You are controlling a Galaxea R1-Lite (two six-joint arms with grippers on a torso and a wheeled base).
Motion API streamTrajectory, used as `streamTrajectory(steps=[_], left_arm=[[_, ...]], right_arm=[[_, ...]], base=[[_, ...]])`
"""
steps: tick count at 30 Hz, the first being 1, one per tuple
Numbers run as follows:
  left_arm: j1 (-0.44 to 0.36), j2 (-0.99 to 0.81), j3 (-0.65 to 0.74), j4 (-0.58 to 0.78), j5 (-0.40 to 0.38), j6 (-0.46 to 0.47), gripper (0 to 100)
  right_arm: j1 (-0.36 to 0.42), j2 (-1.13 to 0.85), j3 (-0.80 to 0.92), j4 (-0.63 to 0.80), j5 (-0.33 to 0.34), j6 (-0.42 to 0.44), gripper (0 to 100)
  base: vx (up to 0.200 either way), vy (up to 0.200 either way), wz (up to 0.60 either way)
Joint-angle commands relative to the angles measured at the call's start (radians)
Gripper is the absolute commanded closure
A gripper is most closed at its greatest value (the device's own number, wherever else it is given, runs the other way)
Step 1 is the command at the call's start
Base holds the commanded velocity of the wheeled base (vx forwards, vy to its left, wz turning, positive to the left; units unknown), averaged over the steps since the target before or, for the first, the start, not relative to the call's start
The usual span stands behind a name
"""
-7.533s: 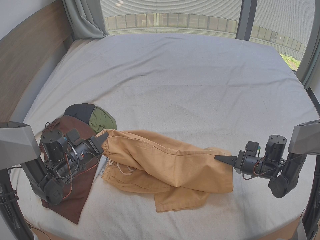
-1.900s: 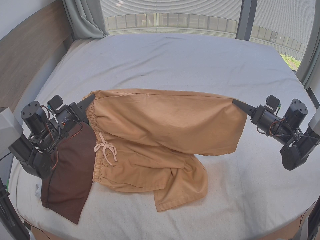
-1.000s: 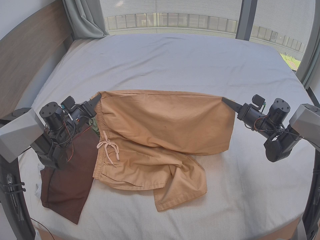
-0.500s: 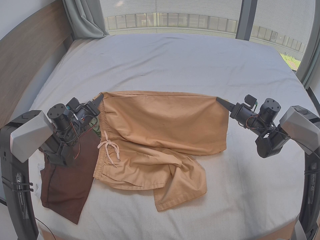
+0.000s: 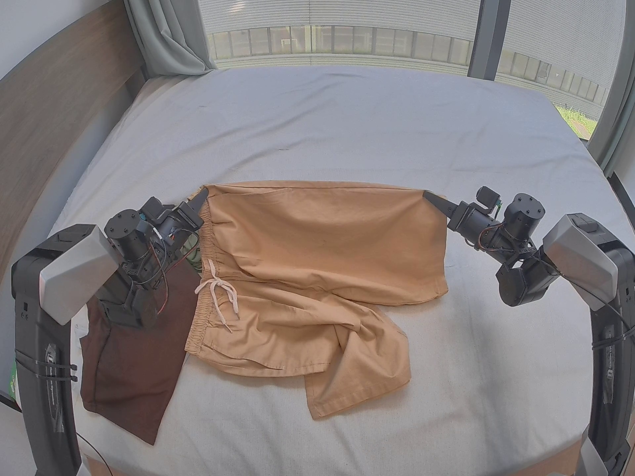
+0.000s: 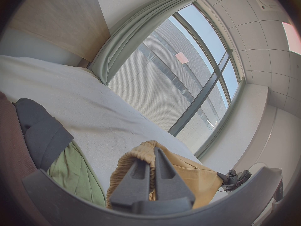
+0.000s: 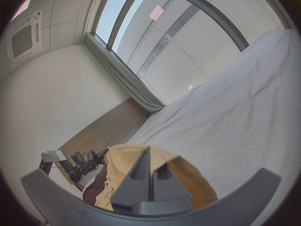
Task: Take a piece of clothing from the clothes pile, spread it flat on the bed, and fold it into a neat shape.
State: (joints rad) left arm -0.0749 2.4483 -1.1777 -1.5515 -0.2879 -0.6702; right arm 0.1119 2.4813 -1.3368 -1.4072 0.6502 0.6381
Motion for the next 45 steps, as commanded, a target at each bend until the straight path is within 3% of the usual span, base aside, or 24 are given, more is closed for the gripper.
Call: streamTrajectory(steps=[1,6,7,8,9,15,28,39,45], left_arm=[[0.001,0.023,-0.02,0.001,-0.001,-0.002,100],[0.0,0.023,-0.034,0.001,-0.001,-0.025,100],[0.0,0.023,-0.039,0.001,-0.001,-0.028,0],[0.0,0.023,-0.043,0.001,-0.001,-0.032,0],[0.0,0.023,-0.045,0.001,-0.002,-0.04,0],[-0.022,0.015,-0.031,-0.002,0.003,-0.057,0],[-0.016,-0.034,0.095,-0.001,-0.01,-0.055,0],[-0.003,-0.17,0.282,-0.001,-0.074,-0.052,0],[0.052,-0.324,0.475,-0.001,-0.139,-0.022,0]], right_arm=[[0.0,0.013,-0.019,0.001,-0.007,-0.001,100],[-0.001,0.013,-0.036,0.001,-0.021,-0.001,100],[-0.003,0.013,-0.036,0.002,-0.021,-0.001,100],[-0.003,0.013,-0.038,0.005,-0.021,-0.001,100],[-0.005,0.015,-0.039,0.01,-0.023,-0.001,0],[-0.005,0.011,-0.016,0.01,-0.055,-0.009,0],[0.011,-0.097,0.272,-0.082,-0.053,-0.043,0],[0.018,-0.197,0.479,-0.134,-0.055,-0.092,0],[0.057,-0.305,0.616,-0.134,-0.055,-0.104,0]], base=[[0.0,0.0,0.0],[0.0,0.0,0.0],[0.0,0.0,0.0],[0.0,0.0,0.0],[0.0,0.0,0.0],[0.0,0.0,0.0],[0.0,0.0,0.0],[0.0,0.0,0.0],[0.0,0.0,0.0]])
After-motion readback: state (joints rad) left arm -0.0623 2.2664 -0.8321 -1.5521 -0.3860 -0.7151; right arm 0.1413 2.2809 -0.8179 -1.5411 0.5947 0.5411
